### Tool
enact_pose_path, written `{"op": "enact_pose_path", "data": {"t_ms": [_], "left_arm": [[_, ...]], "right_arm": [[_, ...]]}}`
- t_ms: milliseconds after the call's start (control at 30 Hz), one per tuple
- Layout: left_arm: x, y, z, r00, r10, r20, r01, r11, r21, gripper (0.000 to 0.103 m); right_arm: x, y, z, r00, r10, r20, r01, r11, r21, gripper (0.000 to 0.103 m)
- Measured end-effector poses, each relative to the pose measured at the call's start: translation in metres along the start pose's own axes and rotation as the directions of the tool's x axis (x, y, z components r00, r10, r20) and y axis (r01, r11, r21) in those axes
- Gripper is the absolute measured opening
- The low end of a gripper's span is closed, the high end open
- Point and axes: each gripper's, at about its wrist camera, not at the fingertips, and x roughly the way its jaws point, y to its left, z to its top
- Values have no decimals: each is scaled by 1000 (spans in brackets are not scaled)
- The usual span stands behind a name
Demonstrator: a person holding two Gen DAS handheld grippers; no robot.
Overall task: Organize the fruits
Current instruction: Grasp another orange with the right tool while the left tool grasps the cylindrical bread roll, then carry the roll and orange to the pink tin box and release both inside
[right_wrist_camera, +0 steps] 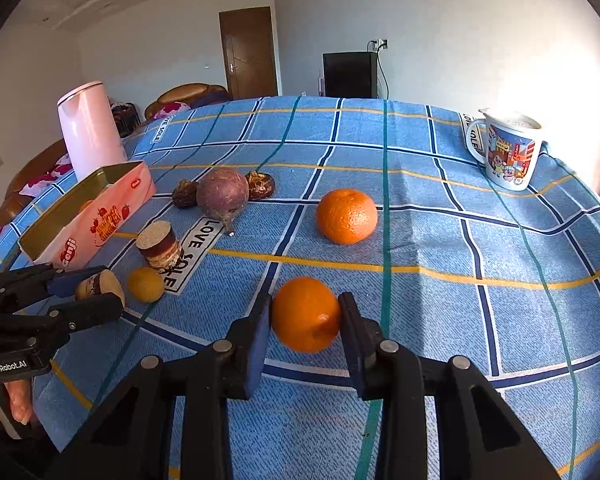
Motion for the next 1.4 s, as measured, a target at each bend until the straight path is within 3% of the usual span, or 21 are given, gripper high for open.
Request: {"op": "enact_pose_path", "data": {"t_ms": [233,667,1400], "left_arm": [[-9,-6,0,996,45,80,-47,998,33,44],[-18,-10,-4,981,100,165,-110,992,54,44],[-28,-17,-8,959,136,247,-158,985,72,44]], "right_arm": [[-16,3,-3,994,38,104,-36,999,-22,35],[-32,6,-8,976,43,212,-35,999,-39,35],[-51,8,-18,939,53,339,-33,997,-64,35]]}}
